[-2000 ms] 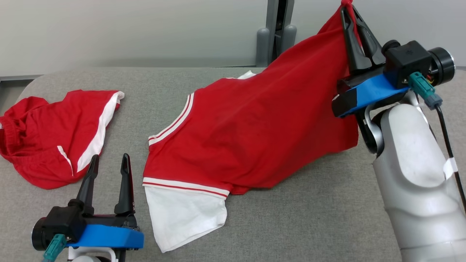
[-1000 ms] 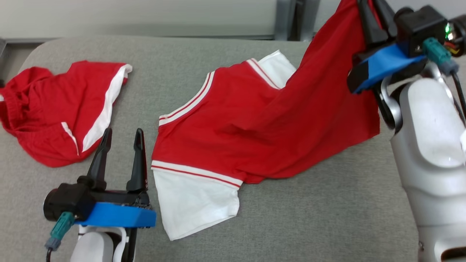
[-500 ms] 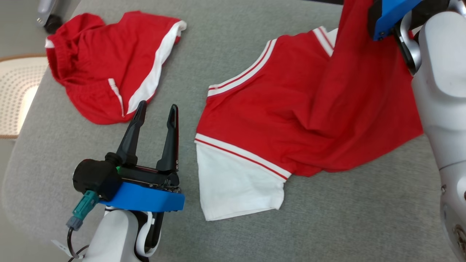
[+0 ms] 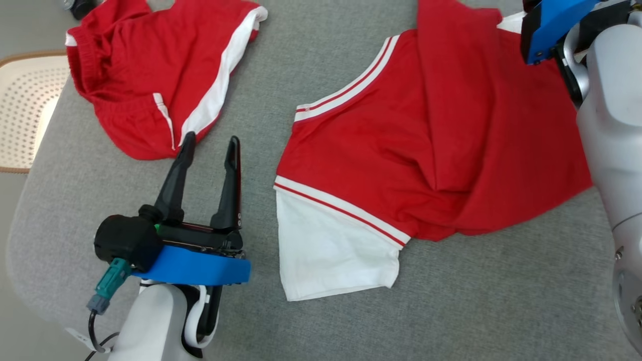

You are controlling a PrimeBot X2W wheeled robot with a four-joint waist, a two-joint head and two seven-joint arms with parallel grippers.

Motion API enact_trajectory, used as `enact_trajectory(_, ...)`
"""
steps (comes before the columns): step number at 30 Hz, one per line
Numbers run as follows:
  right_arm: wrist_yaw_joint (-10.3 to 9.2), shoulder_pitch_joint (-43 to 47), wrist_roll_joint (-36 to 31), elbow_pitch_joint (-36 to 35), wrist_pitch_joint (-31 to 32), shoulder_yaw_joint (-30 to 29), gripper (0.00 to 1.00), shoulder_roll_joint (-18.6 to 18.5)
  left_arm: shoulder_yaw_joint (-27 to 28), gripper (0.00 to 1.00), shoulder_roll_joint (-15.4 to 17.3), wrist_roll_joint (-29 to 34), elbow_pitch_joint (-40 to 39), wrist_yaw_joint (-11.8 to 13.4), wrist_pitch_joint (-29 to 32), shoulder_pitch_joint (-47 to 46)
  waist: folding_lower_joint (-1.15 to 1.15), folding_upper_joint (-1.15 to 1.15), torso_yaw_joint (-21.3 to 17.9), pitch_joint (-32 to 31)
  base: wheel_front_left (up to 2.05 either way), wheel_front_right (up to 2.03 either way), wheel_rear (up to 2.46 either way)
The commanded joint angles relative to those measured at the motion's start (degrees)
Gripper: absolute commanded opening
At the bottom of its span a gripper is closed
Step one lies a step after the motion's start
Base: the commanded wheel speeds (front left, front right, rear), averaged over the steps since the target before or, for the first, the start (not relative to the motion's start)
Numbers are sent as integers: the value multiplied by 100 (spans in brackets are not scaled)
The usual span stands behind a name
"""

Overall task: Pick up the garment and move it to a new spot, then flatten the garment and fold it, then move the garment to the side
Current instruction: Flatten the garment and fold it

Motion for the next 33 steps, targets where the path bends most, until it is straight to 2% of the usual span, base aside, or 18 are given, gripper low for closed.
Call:
enact_trajectory(1, -4, 125, 22, -130, -36, -77, 100, 2, 90, 100, 19, 64, 9, -8, -17, 39, -1, 0, -187, -152, 0, 0, 0)
enact_trajectory(9, -4, 1475, 419, -1696, -50, -583, 100, -54, 526, 100, 20, 322, 37, -91, -17, 350, -1, 0, -765, -662, 0, 0, 0)
enact_trajectory(16, -4, 2742, 537, -2318, -50, -782, 100, -132, 813, 100, 21, 529, 55, -218, -17, 591, -1, 0, -1171, -922, 0, 0, 0)
enact_trajectory(25, -4, 3436, 756, -2284, -51, -620, 100, -44, 848, 100, 21, 545, 24, -265, -17, 546, -1, 0, -1253, -919, 0, 0, 0)
enact_trajectory(33, -4, 3517, 858, -1653, -24, -492, 100, -28, 774, 100, 20, 460, -23, -239, -17, 447, -1, 0, -1118, -723, 0, 0, 0)
